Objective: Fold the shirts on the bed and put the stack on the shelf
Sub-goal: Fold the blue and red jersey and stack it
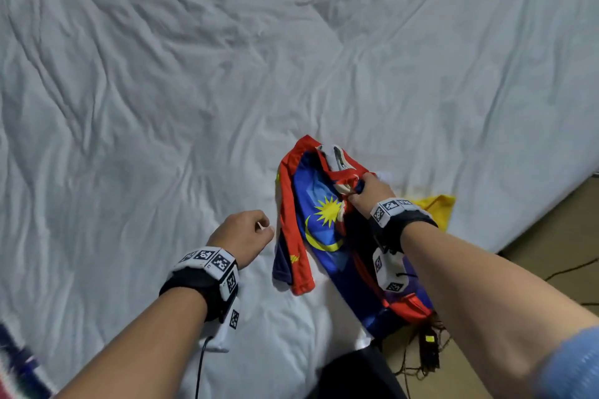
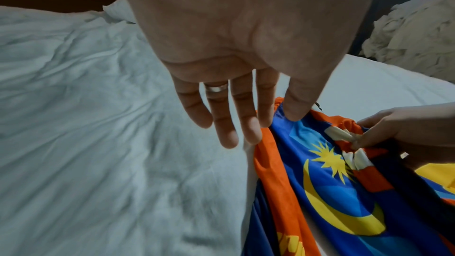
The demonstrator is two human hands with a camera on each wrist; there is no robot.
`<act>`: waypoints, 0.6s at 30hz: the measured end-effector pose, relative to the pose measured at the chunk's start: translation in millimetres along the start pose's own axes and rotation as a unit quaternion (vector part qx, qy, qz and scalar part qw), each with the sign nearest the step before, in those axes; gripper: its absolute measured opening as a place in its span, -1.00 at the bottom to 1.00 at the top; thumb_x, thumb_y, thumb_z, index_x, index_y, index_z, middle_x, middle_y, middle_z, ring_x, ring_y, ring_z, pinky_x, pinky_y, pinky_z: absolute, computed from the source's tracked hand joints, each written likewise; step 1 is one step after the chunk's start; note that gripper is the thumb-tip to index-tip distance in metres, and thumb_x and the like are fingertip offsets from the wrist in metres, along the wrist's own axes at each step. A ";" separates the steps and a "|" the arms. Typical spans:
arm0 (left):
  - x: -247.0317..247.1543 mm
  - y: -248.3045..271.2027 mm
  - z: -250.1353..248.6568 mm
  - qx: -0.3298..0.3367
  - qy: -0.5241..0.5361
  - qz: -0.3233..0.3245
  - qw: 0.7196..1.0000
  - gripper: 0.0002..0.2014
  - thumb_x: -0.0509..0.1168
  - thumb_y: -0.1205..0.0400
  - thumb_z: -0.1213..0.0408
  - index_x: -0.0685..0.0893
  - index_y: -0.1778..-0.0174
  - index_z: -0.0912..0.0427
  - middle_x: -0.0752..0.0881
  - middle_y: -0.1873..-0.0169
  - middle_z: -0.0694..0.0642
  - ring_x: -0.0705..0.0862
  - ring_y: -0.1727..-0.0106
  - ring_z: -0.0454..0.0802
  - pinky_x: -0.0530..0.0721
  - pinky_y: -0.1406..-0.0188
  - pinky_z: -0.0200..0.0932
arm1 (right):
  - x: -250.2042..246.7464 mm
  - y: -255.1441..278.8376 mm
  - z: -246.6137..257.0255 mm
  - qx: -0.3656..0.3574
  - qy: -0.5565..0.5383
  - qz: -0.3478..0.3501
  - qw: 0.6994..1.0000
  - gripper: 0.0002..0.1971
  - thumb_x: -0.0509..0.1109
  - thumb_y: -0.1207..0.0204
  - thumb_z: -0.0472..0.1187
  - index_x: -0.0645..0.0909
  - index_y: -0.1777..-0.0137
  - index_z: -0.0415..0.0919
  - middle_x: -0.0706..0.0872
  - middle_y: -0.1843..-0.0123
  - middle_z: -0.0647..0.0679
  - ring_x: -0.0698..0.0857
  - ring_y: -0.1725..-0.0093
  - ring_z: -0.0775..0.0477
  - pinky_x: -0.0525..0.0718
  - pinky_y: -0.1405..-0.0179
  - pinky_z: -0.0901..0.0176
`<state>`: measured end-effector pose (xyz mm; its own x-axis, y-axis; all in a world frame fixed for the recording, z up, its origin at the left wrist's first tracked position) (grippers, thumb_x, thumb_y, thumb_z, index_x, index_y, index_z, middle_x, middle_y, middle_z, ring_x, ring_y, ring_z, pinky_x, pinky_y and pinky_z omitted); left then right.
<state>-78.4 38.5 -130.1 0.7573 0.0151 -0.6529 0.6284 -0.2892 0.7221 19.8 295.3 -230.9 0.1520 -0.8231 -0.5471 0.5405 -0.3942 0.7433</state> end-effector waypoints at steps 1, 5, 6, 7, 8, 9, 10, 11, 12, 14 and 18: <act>-2.9 2.2 -1.0 0.001 0.002 -0.004 1.000 -0.83 0.32 -0.65 0.03 0.74 -0.05 -0.03 0.74 0.13 -0.08 0.71 0.06 -0.04 0.70 -0.02 -0.05 | -5.8 2.8 2.9 -0.007 -0.007 0.006 1.000 -0.66 0.42 -0.45 0.07 0.58 -0.06 -0.16 0.72 -0.13 -0.25 0.69 -0.12 -0.32 0.55 0.00 0.07; -20.1 21.6 -9.3 0.023 0.014 -0.030 0.999 -0.83 0.32 -0.65 0.02 0.73 -0.05 -0.03 0.75 0.11 -0.07 0.71 0.05 0.00 0.68 0.00 -0.07 | -43.7 27.2 21.0 -0.034 -0.029 -0.026 0.999 -0.64 0.57 -0.40 0.03 0.41 0.32 -0.03 0.61 0.24 -0.02 0.61 0.13 -0.18 0.41 0.19 0.18; -25.4 29.6 -11.4 0.033 0.017 -0.038 0.999 -0.82 0.32 -0.65 0.01 0.73 -0.05 -0.03 0.75 0.11 -0.07 0.71 0.04 0.00 0.68 0.00 -0.08 | -55.6 37.9 29.9 -0.047 -0.041 -0.041 0.997 -0.67 0.58 -0.39 -0.07 0.41 0.32 -0.02 0.58 0.28 0.02 0.62 0.15 -0.17 0.41 0.21 0.20; -31.5 39.0 -12.8 0.041 0.020 -0.046 0.998 -0.82 0.32 -0.65 0.01 0.72 -0.06 -0.03 0.74 0.10 -0.08 0.71 0.04 0.00 0.68 -0.01 -0.08 | -66.0 50.2 42.2 -0.067 -0.046 -0.052 0.995 -0.70 0.56 -0.38 -0.16 0.43 0.30 -0.02 0.58 0.30 0.05 0.62 0.19 -0.14 0.42 0.25 0.21; -38.5 49.6 -13.0 0.049 0.026 -0.056 0.997 -0.82 0.31 -0.65 0.01 0.71 -0.06 -0.03 0.74 0.10 -0.09 0.71 0.04 0.00 0.69 -0.02 -0.07 | -74.1 65.6 58.4 -0.095 -0.041 -0.055 0.993 -0.72 0.54 -0.39 -0.21 0.44 0.28 -0.01 0.58 0.31 0.05 0.62 0.23 -0.11 0.44 0.32 0.21; -45.9 61.8 -12.3 0.057 0.032 -0.067 0.996 -0.82 0.31 -0.65 0.00 0.71 -0.06 -0.04 0.73 0.09 -0.10 0.71 0.03 0.00 0.69 -0.04 -0.06 | -79.4 83.1 76.6 -0.127 -0.028 -0.054 0.990 -0.73 0.52 -0.41 -0.23 0.44 0.28 -0.01 0.59 0.33 0.04 0.62 0.27 -0.09 0.45 0.38 0.21; -53.4 74.8 -10.4 0.066 0.039 -0.081 0.994 -0.83 0.31 -0.65 0.00 0.71 -0.05 -0.04 0.73 0.09 -0.10 0.71 0.03 0.00 0.69 -0.06 -0.05 | -82.8 102.5 95.8 -0.161 -0.011 -0.055 0.985 -0.75 0.49 -0.44 -0.22 0.45 0.29 -0.02 0.60 0.35 0.01 0.63 0.29 -0.11 0.49 0.41 0.21; -61.2 89.1 -8.1 0.075 0.048 -0.092 0.992 -0.83 0.32 -0.65 0.00 0.71 -0.04 -0.04 0.73 0.09 -0.10 0.71 0.03 0.00 0.69 -0.05 -0.06 | -85.8 123.5 114.8 -0.192 0.007 -0.059 0.980 -0.78 0.47 -0.47 -0.20 0.47 0.29 -0.03 0.63 0.36 -0.02 0.67 0.29 -0.14 0.56 0.41 0.19; -67.9 102.0 -5.2 0.085 0.057 -0.102 0.990 -0.84 0.33 -0.65 0.01 0.72 -0.02 -0.03 0.74 0.10 -0.10 0.72 0.04 -0.01 0.69 -0.04 -0.07 | -87.4 144.0 132.3 -0.214 0.025 -0.059 0.975 -0.83 0.44 -0.50 -0.18 0.51 0.27 -0.04 0.67 0.35 -0.06 0.70 0.31 -0.17 0.65 0.40 0.15; -81.1 133.2 5.3 0.106 0.072 -0.124 0.984 -0.86 0.35 -0.63 0.02 0.73 0.02 -0.03 0.75 0.11 -0.08 0.72 0.04 -0.01 0.69 -0.02 -0.08 | -85.8 194.5 167.1 -0.250 0.067 -0.055 0.964 -0.89 0.39 -0.49 -0.28 0.58 0.19 -0.05 0.70 0.34 -0.09 0.71 0.39 -0.16 0.71 0.43 0.07; -106.7 198.2 34.3 0.150 0.092 -0.159 0.971 -0.80 0.38 -0.66 0.02 0.73 -0.11 0.02 0.76 0.03 0.01 0.71 0.00 0.02 0.56 0.04 -0.17 | -83.0 314.2 232.9 -0.319 0.130 -0.093 0.934 -0.79 0.34 -0.35 -0.42 0.61 0.18 -0.07 0.60 0.35 0.05 0.60 0.29 -0.08 0.48 0.49 0.28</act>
<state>-40.7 -53.3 74.8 0.5703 0.3115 -0.7601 0.7758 -0.5083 0.3738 -15.8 144.6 137.7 0.1566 -0.6046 -0.7810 0.9483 -0.1289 0.2900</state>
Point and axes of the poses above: each hand's wrist, its own y-axis away from the middle knuckle, its own x-axis out of the palm, z = x × y, the point moved 10 cm from there along -y, towards the middle knuckle
